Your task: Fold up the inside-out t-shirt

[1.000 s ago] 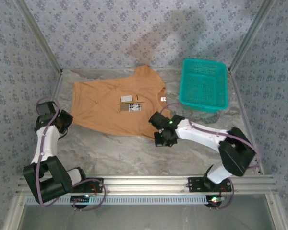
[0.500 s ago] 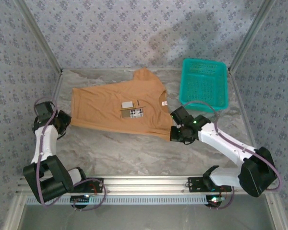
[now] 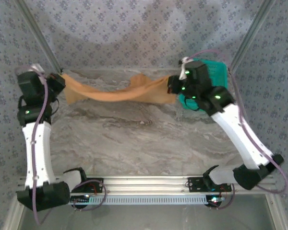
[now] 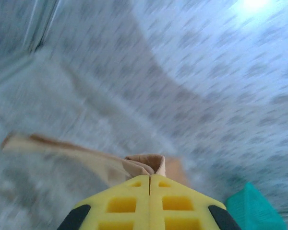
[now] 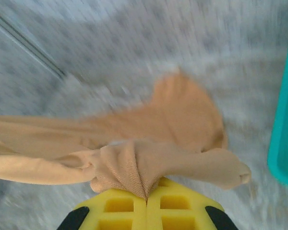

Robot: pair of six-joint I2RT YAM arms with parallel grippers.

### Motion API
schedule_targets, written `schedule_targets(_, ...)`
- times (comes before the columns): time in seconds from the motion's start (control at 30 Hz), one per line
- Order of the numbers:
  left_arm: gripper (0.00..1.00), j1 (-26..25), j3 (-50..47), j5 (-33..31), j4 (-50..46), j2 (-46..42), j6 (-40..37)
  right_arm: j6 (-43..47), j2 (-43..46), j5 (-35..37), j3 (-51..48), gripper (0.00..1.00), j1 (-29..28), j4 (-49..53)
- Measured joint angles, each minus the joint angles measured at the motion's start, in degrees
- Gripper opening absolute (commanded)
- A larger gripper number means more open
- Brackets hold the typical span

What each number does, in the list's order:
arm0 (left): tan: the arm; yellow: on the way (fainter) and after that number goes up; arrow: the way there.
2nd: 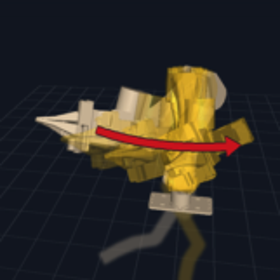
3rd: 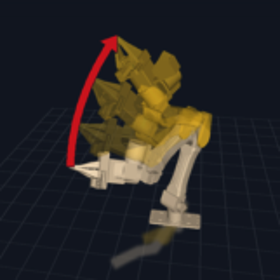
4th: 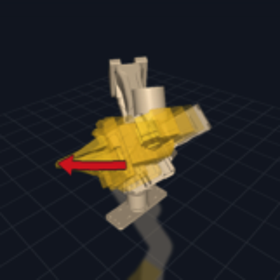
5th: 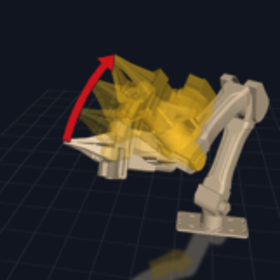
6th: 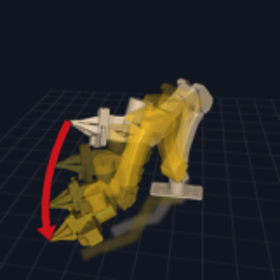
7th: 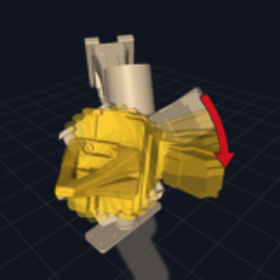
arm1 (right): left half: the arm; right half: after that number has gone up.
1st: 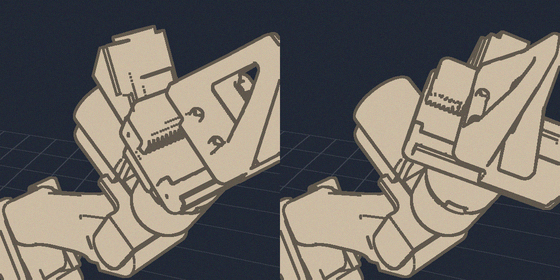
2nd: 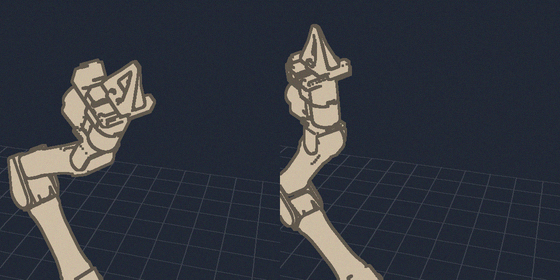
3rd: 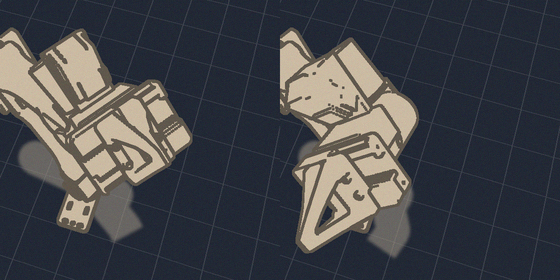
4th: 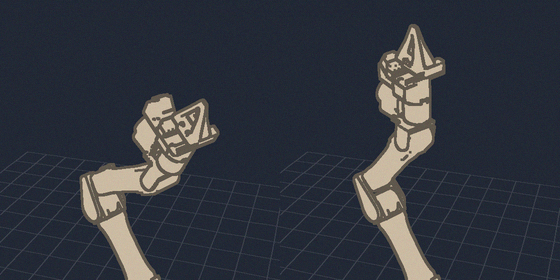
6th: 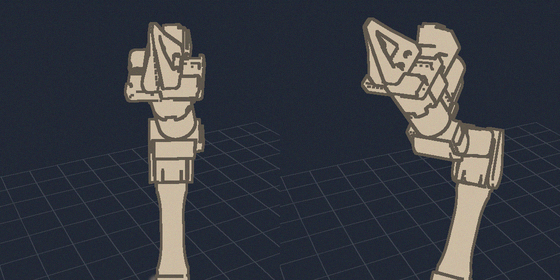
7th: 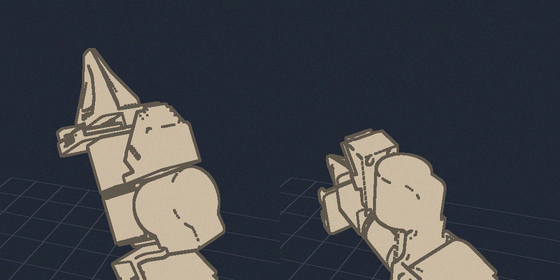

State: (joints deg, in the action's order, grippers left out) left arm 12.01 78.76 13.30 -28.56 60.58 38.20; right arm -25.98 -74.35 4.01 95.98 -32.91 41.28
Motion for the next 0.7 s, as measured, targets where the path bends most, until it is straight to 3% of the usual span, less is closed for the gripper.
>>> schedule_targets(0.23, 0.00, 0.74, 17.25, -2.32, 0.22, -11.17, -1.16, 4.92, 14.19, -0.90, 10.78, 0.00, -2.43, -1.25)
schedule_targets(0.43, 0.00, 0.72, 28.09, -2.62, 1.68, -14.10, -3.23, 8.92, 17.81, 1.01, 18.05, 0.00, -2.67, -0.28)
schedule_targets(0.57, 0.00, 0.72, 26.21, -2.25, 1.64, -13.57, -3.74, 12.66, 15.54, 3.96, 20.59, 0.00, -2.67, 1.18)
schedule_targets(0.7, 0.00, 0.72, 17.75, -0.85, 3.50, -10.88, -3.72, 16.55, 9.33, 7.67, 22.10, 0.00, -1.92, 1.33)
